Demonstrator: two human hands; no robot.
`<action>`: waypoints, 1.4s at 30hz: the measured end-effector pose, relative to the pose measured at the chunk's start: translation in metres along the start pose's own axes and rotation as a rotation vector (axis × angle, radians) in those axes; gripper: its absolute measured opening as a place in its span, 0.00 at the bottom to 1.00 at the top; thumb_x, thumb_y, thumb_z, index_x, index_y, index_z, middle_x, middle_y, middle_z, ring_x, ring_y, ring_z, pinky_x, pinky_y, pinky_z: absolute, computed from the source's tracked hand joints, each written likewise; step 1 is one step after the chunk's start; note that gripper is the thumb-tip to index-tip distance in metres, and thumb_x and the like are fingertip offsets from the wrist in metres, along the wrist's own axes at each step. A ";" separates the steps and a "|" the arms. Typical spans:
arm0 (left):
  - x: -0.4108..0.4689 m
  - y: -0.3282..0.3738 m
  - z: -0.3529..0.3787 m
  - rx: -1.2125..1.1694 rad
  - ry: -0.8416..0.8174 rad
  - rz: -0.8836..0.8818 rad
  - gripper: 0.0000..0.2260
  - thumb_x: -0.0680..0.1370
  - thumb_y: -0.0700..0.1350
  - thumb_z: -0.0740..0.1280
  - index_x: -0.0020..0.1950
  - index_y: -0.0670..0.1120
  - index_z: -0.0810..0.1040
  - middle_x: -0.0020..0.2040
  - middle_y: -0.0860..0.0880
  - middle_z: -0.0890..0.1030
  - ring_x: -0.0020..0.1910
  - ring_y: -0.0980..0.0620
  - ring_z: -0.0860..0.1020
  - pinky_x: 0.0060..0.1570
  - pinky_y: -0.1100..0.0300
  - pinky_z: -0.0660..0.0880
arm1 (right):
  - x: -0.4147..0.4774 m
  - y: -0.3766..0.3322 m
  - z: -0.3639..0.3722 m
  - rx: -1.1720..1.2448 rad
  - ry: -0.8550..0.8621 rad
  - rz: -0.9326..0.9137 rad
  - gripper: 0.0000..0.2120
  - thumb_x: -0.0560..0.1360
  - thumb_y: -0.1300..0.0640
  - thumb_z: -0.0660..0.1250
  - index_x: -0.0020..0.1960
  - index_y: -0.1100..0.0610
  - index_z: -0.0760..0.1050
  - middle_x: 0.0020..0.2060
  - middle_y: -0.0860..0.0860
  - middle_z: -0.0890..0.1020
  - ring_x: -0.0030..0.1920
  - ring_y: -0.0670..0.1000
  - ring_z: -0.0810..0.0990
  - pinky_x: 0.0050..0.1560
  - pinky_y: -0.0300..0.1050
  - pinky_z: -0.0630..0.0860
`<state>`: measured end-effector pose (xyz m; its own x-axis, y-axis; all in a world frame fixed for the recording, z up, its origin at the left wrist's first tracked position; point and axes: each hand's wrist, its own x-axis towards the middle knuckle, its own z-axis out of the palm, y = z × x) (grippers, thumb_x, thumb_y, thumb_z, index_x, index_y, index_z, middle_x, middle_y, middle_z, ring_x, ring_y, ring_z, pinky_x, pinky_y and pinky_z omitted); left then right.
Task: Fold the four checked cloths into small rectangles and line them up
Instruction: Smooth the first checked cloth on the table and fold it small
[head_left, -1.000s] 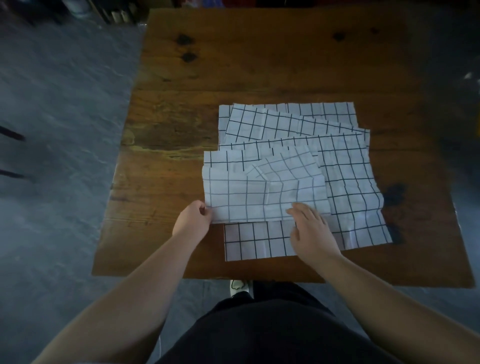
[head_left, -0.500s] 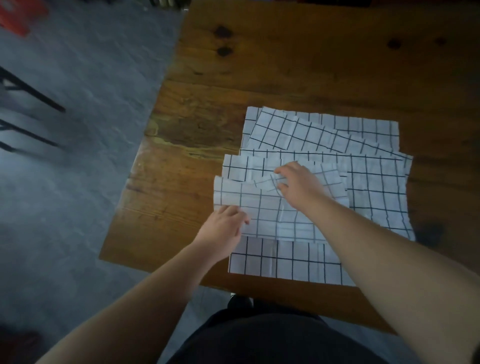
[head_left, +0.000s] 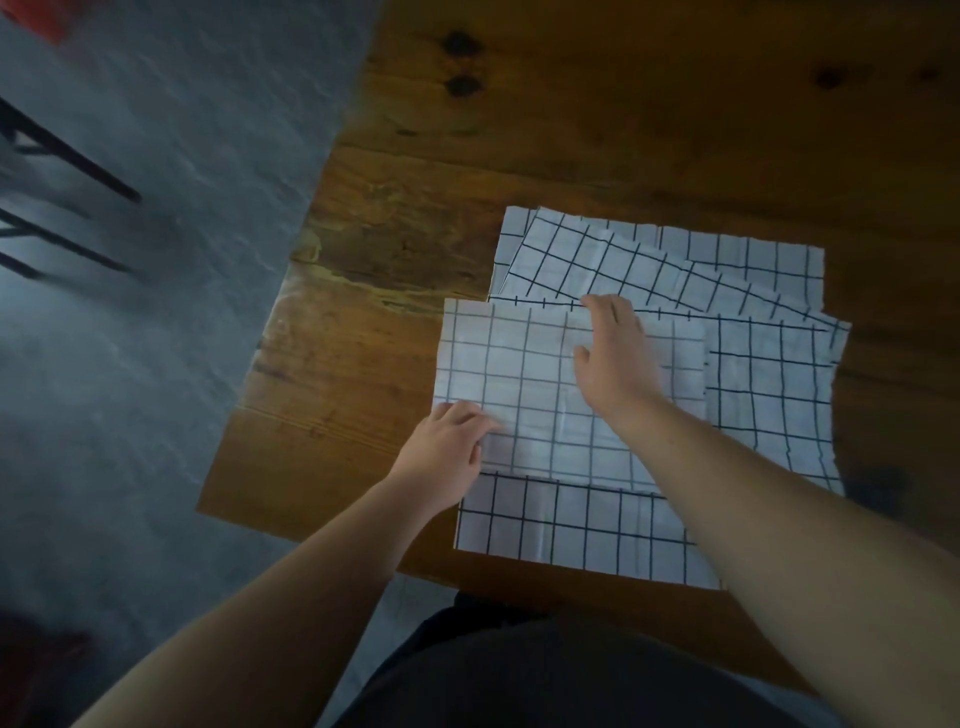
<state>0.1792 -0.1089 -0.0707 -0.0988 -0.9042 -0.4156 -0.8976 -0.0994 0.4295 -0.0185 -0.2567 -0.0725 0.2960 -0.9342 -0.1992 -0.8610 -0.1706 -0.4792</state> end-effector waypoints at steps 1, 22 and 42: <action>0.000 0.001 0.000 0.011 0.007 0.005 0.21 0.82 0.43 0.62 0.75 0.55 0.69 0.71 0.54 0.70 0.72 0.54 0.65 0.73 0.55 0.64 | -0.007 -0.001 -0.002 -0.009 -0.007 0.005 0.29 0.79 0.62 0.66 0.77 0.54 0.61 0.76 0.53 0.63 0.71 0.57 0.69 0.63 0.54 0.77; -0.039 0.019 0.065 0.390 -0.191 0.225 0.33 0.85 0.61 0.46 0.83 0.47 0.38 0.83 0.47 0.38 0.81 0.47 0.35 0.79 0.43 0.38 | -0.196 0.005 0.069 -0.401 -0.315 -0.076 0.31 0.85 0.42 0.42 0.84 0.54 0.43 0.83 0.51 0.45 0.83 0.51 0.41 0.81 0.56 0.41; -0.082 -0.023 0.039 0.254 -0.088 0.078 0.34 0.84 0.56 0.54 0.83 0.47 0.38 0.83 0.46 0.39 0.81 0.46 0.35 0.80 0.44 0.41 | -0.223 0.022 0.047 -0.313 -0.203 0.272 0.32 0.84 0.45 0.46 0.84 0.54 0.41 0.83 0.51 0.45 0.83 0.52 0.40 0.82 0.58 0.43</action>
<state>0.1911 -0.0160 -0.0782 -0.1990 -0.8643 -0.4619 -0.9636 0.0867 0.2528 -0.0838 -0.0377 -0.0792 0.0902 -0.8834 -0.4599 -0.9929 -0.0435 -0.1112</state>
